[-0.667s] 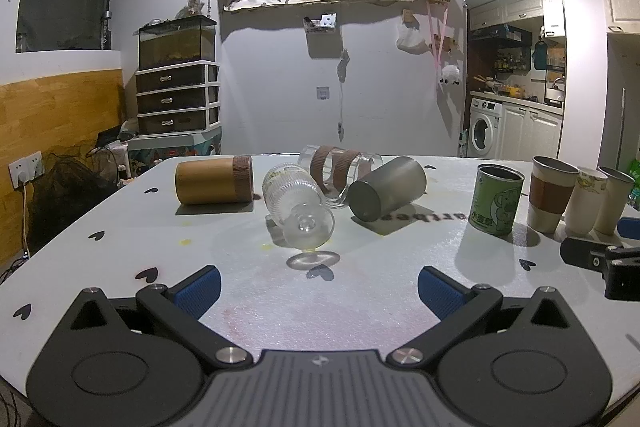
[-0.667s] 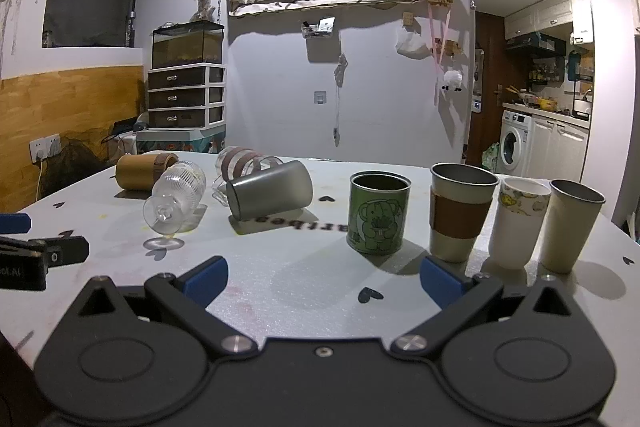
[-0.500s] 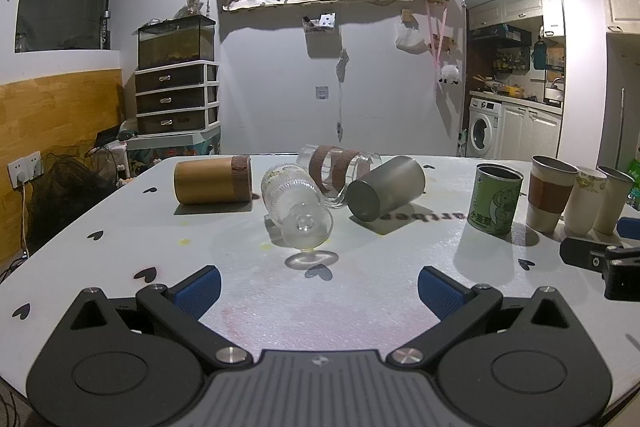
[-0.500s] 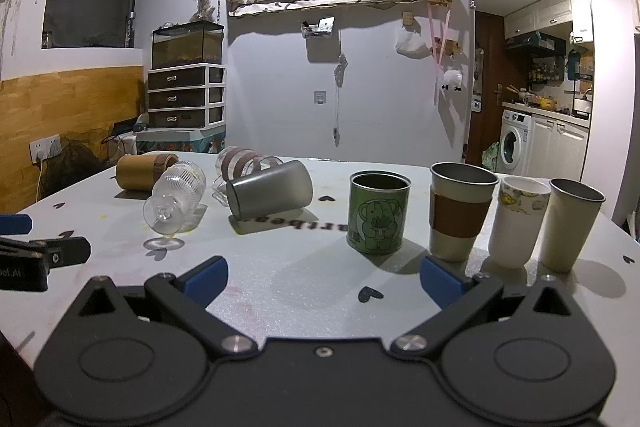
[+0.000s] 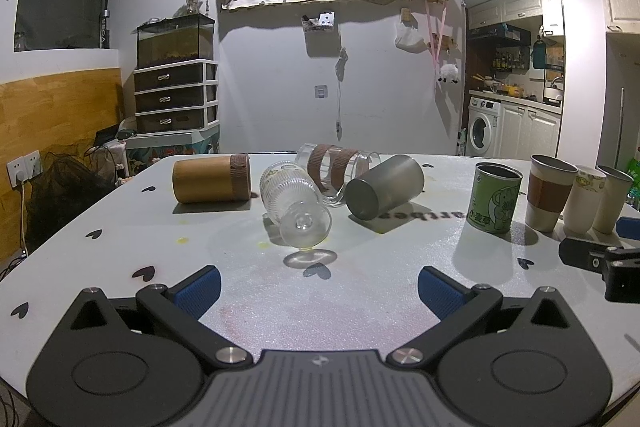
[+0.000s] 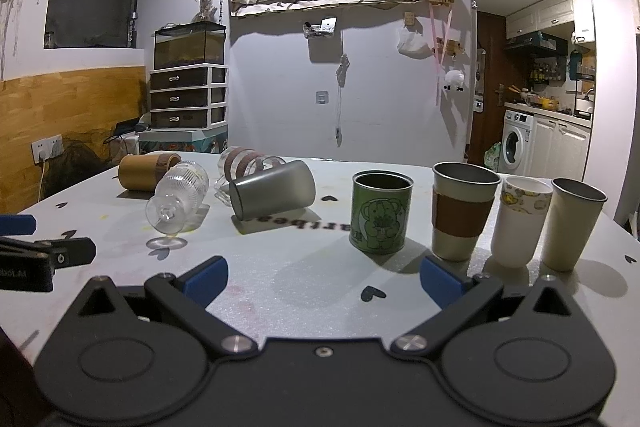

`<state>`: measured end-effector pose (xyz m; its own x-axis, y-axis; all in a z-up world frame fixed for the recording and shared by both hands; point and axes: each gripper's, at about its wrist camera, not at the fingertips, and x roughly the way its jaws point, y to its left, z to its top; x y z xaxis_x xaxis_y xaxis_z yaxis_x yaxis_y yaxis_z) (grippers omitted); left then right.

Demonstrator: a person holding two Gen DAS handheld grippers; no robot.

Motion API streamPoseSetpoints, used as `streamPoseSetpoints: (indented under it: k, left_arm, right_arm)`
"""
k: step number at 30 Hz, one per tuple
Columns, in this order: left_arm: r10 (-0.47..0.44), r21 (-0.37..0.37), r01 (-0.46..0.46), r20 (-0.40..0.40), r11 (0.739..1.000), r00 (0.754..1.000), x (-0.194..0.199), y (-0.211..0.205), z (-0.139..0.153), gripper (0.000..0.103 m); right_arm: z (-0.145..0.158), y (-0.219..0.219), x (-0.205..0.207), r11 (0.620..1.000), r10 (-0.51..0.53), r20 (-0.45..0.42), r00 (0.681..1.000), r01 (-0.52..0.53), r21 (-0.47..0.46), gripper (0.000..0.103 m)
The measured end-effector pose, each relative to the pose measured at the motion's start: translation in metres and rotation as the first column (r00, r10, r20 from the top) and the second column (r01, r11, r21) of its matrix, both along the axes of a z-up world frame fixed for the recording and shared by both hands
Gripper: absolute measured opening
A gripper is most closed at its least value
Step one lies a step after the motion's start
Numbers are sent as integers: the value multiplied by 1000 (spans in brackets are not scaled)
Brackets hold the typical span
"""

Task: Flip cup upright
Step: 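Move the left tool toward the upside-down clear ribbed stemmed glass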

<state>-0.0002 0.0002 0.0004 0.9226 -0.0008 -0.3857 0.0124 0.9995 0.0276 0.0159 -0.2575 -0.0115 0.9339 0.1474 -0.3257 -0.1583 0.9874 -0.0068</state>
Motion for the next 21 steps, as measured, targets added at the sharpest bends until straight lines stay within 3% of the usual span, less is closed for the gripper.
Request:
streamPoseSetpoints:
  k: [21]
  left_arm:
    - [-11, -4, 11, 8, 1000, 1000, 1, -4, 3, 103]
  right_arm:
    - [0, 0, -3, 1000, 0, 1, 1000, 0, 3, 103]
